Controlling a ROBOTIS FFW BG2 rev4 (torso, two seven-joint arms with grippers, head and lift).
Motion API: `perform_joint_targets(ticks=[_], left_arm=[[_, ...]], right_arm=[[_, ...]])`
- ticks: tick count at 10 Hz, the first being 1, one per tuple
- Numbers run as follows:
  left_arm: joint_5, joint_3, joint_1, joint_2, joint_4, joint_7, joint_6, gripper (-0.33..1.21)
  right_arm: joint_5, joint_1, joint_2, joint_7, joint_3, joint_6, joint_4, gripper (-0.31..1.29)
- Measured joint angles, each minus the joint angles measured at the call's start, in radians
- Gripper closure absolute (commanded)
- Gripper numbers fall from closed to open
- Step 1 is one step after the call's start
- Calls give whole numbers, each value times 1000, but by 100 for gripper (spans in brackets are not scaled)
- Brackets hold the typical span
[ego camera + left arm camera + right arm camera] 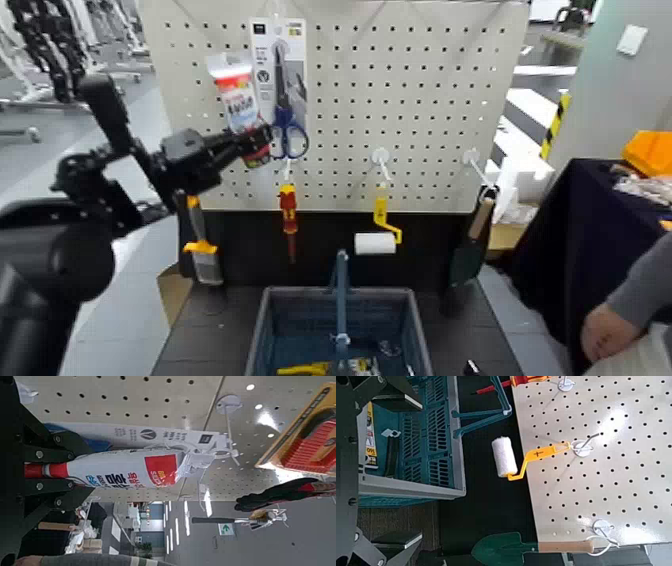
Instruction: Put the red glue tube into the crate.
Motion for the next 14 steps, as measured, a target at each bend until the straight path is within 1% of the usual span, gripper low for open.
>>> perform_joint_targets(ticks=[3, 8, 11, 14], left_arm=[[13, -27, 62, -21, -1, 10, 25, 112], [5, -54, 147, -38, 19, 11, 60, 112], [-18, -64, 158, -50, 89, -11, 54, 112], [-39, -92, 161, -65, 190, -35, 28, 112]], right_arm=[[0, 1, -2, -1, 2, 5, -4, 16], [0, 0, -2, 0, 4, 14, -6, 17], [-4, 0, -3, 0, 2, 15, -6, 17], [-7, 0, -4, 1, 1, 14, -5, 17]])
